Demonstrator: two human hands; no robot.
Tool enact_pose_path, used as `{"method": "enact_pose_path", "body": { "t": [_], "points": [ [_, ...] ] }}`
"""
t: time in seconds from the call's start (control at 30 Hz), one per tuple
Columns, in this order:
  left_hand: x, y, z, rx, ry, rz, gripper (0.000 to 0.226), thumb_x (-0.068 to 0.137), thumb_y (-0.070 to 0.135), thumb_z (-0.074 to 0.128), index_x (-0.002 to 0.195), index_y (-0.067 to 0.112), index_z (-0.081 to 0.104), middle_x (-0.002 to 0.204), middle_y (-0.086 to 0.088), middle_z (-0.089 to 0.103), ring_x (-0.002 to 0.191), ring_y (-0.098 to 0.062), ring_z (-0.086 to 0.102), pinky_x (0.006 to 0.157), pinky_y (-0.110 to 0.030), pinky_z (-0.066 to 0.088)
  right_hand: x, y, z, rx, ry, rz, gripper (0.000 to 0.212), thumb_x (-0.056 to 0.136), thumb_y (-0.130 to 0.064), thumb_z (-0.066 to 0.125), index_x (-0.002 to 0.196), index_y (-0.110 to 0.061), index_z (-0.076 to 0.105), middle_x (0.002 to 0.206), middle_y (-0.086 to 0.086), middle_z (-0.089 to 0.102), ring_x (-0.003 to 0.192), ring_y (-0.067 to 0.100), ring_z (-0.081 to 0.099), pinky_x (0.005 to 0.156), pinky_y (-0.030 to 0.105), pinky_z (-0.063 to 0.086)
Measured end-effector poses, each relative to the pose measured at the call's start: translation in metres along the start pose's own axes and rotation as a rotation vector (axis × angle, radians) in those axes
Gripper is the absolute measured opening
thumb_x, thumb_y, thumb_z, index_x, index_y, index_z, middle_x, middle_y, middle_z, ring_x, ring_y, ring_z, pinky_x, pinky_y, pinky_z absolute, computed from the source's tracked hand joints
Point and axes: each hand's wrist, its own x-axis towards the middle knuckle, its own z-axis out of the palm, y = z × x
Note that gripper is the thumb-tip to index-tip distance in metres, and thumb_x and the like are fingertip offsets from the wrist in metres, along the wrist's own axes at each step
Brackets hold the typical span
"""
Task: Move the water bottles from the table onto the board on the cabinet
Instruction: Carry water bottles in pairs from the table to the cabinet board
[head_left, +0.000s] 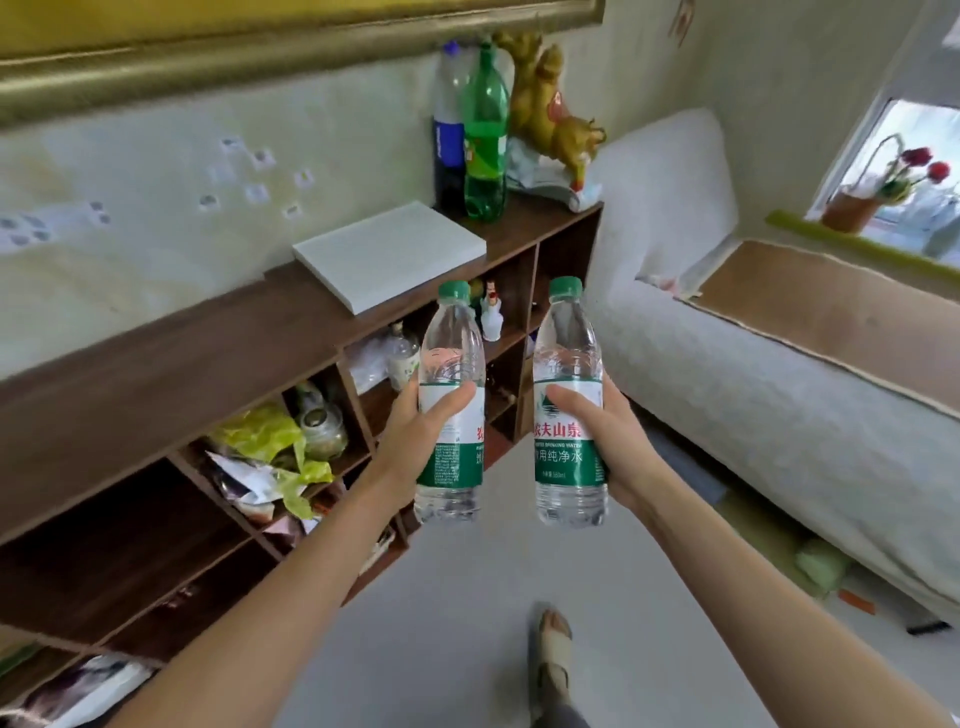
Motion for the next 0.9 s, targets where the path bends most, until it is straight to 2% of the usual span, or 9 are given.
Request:
{"method": "enact_pose_path", "body": {
  "t": [0.07, 0.13, 0.17, 0.23, 0.3, 0.37, 0.5, 0.63, 0.9],
  "points": [
    [0.041, 0.008, -0.001, 0.019, 0.050, 0.028, 0.044, 0.082, 0.027, 0.072, 0.119, 0.009, 0.056, 0.088, -0.009, 0.071, 0.075, -0.023, 0.069, 0.062, -0.032, 0.055, 0.053, -0.009, -0.002, -0.038, -0.051, 0.017, 0.029, 0.087, -0.016, 0.066, 0.114, -0.021, 0.056, 0.085, 0.002, 0.074, 0.070, 0.015, 0.072, 0.060, 0.026, 0.056],
    [0.082, 0.016, -0.002, 0.015, 0.120, 0.059, 0.025, 0.087, 0.023, 0.066, 0.110, 0.015, 0.061, 0.082, -0.003, 0.072, 0.072, -0.019, 0.070, 0.063, -0.031, 0.056, 0.106, -0.022, -0.002, -0.072, -0.113, 0.030, 0.026, 0.088, -0.018, 0.066, 0.113, -0.018, 0.058, 0.082, 0.001, 0.074, 0.069, 0.014, 0.071, 0.060, 0.026, 0.056],
    [0.102, 0.020, -0.004, -0.002, 0.173, 0.063, 0.024, 0.086, 0.028, 0.068, 0.109, 0.021, 0.063, 0.087, 0.000, 0.073, 0.079, -0.019, 0.071, 0.071, -0.034, 0.057, 0.132, -0.029, 0.000, -0.092, -0.150, 0.039, 0.028, 0.088, -0.019, 0.066, 0.115, -0.017, 0.059, 0.083, 0.002, 0.073, 0.071, 0.015, 0.071, 0.061, 0.027, 0.056],
    [0.139, 0.031, -0.008, 0.003, 0.285, 0.067, 0.053, 0.073, 0.054, 0.075, 0.118, 0.031, 0.061, 0.115, -0.001, 0.070, 0.108, -0.025, 0.065, 0.096, -0.049, 0.049, 0.182, -0.046, 0.005, -0.120, -0.221, 0.049, 0.034, 0.087, -0.021, 0.066, 0.120, -0.016, 0.058, 0.090, 0.005, 0.073, 0.077, 0.018, 0.071, 0.068, 0.032, 0.057],
    [0.174, 0.039, -0.018, 0.006, 0.391, 0.073, 0.076, 0.063, 0.071, 0.074, 0.129, 0.037, 0.054, 0.134, -0.001, 0.059, 0.125, -0.028, 0.054, 0.106, -0.057, 0.039, 0.233, -0.062, 0.015, -0.166, -0.287, 0.032, 0.037, 0.086, -0.024, 0.068, 0.121, -0.020, 0.057, 0.099, 0.006, 0.073, 0.087, 0.022, 0.072, 0.081, 0.040, 0.057],
    [0.203, 0.050, -0.027, -0.011, 0.481, 0.110, 0.061, 0.071, 0.065, 0.070, 0.125, 0.040, 0.057, 0.133, 0.004, 0.060, 0.125, -0.021, 0.054, 0.108, -0.051, 0.039, 0.279, -0.073, 0.028, -0.201, -0.334, 0.012, 0.037, 0.085, -0.024, 0.069, 0.120, -0.022, 0.058, 0.103, 0.008, 0.073, 0.093, 0.026, 0.071, 0.089, 0.046, 0.055],
    [0.254, 0.065, -0.052, -0.032, 0.611, 0.144, 0.069, 0.065, 0.067, 0.071, 0.127, 0.042, 0.054, 0.128, 0.011, 0.062, 0.122, -0.016, 0.056, 0.107, -0.047, 0.041, 0.362, -0.083, 0.061, -0.203, -0.390, -0.002, 0.045, 0.082, -0.024, 0.073, 0.124, -0.021, 0.056, 0.106, 0.007, 0.073, 0.096, 0.026, 0.071, 0.091, 0.050, 0.053],
    [0.322, 0.081, -0.095, -0.056, 0.675, 0.185, 0.035, 0.083, 0.031, 0.071, 0.115, 0.035, 0.058, 0.111, 0.007, 0.071, 0.106, -0.017, 0.067, 0.090, -0.038, 0.052, 0.438, -0.095, 0.102, -0.271, -0.375, -0.105, 0.047, 0.078, -0.016, 0.077, 0.118, -0.022, 0.054, 0.103, 0.003, 0.071, 0.093, 0.020, 0.070, 0.087, 0.043, 0.055],
    [0.426, 0.115, -0.146, 0.178, 0.670, 0.276, 0.043, 0.077, 0.015, 0.079, 0.102, 0.039, 0.053, 0.099, 0.016, 0.068, 0.086, 0.007, 0.065, 0.077, -0.022, 0.050, 0.548, -0.113, 0.148, -0.347, -0.303, -0.199, 0.046, 0.072, -0.010, 0.081, 0.103, -0.027, 0.052, 0.102, -0.002, 0.067, 0.094, 0.013, 0.065, 0.085, 0.033, 0.052]
  ]
}}
